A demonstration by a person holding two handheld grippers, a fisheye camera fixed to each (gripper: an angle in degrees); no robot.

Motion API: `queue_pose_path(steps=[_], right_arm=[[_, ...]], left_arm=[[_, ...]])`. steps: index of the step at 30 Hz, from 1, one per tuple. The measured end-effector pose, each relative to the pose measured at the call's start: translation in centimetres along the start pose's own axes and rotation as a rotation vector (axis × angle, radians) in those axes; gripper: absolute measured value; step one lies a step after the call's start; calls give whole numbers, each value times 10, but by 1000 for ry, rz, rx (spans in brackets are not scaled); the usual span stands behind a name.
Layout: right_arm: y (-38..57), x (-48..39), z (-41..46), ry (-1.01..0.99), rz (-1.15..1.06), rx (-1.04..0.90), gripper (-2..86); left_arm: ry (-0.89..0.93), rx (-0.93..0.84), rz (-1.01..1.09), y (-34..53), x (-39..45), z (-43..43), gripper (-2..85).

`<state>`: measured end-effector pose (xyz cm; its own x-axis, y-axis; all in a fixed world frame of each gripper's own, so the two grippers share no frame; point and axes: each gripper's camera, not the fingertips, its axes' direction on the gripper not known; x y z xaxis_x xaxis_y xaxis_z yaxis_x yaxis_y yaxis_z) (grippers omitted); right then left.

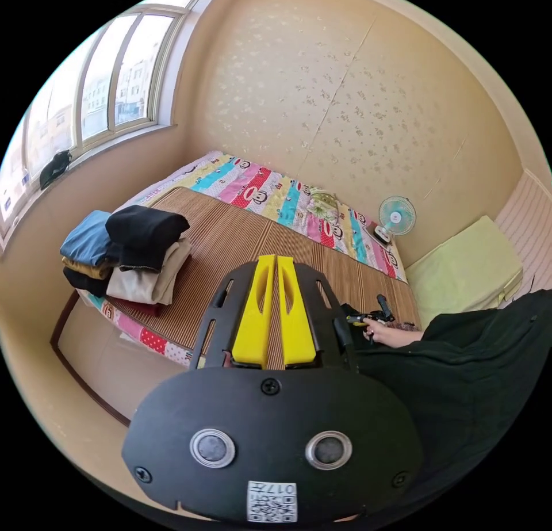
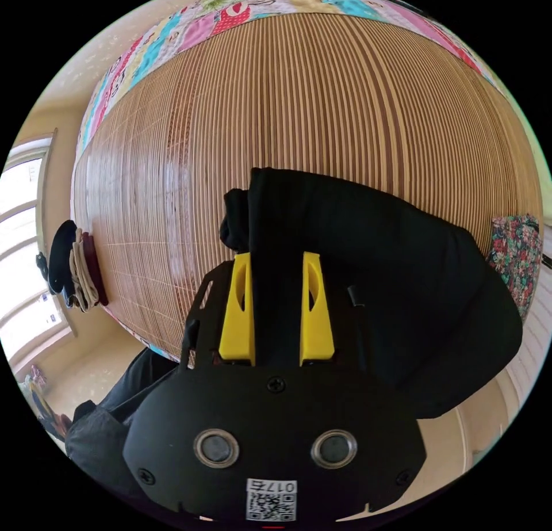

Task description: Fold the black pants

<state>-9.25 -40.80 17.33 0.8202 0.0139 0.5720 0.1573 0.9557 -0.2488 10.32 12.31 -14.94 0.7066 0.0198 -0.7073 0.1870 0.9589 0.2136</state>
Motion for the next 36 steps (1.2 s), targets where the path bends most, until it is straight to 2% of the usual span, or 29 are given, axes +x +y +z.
queue_pose_path(steps=[2, 3, 6, 10, 12, 16, 20, 25, 31, 36], right_arm=[[0, 7, -9, -29, 3, -24, 58], [2, 20, -21, -116, 48, -9, 50], [40, 68, -59, -474, 124, 146, 41], [137, 131, -104, -1006, 80, 415, 36], [177, 143, -123, -1121, 42, 510, 34], [235, 126, -184, -1238, -145, 698, 33], [252, 90, -233, -1321, -294, 834, 31], [264, 46, -300, -1710, -575, 1118, 30], [256, -30, -385, -1704, -834, 1102, 30], [247, -116, -417, -1824, -1025, 1044, 30]], left_arm=[[26, -18, -6, -10, -3, 22, -10], [35, -22, -8, -13, -3, 28, -10], [121, -38, -11, -33, -8, 55, -10], [244, -47, -23, -58, -23, 87, -10], [298, -70, -17, -68, -31, 100, -10], [394, -133, 25, -95, -46, 123, -9], [513, -181, 84, -129, -62, 131, -4], [640, -226, 130, -164, -80, 122, 38], [895, -296, 116, -189, -102, 109, 88], [930, -349, 232, -210, -100, 90, 108]])
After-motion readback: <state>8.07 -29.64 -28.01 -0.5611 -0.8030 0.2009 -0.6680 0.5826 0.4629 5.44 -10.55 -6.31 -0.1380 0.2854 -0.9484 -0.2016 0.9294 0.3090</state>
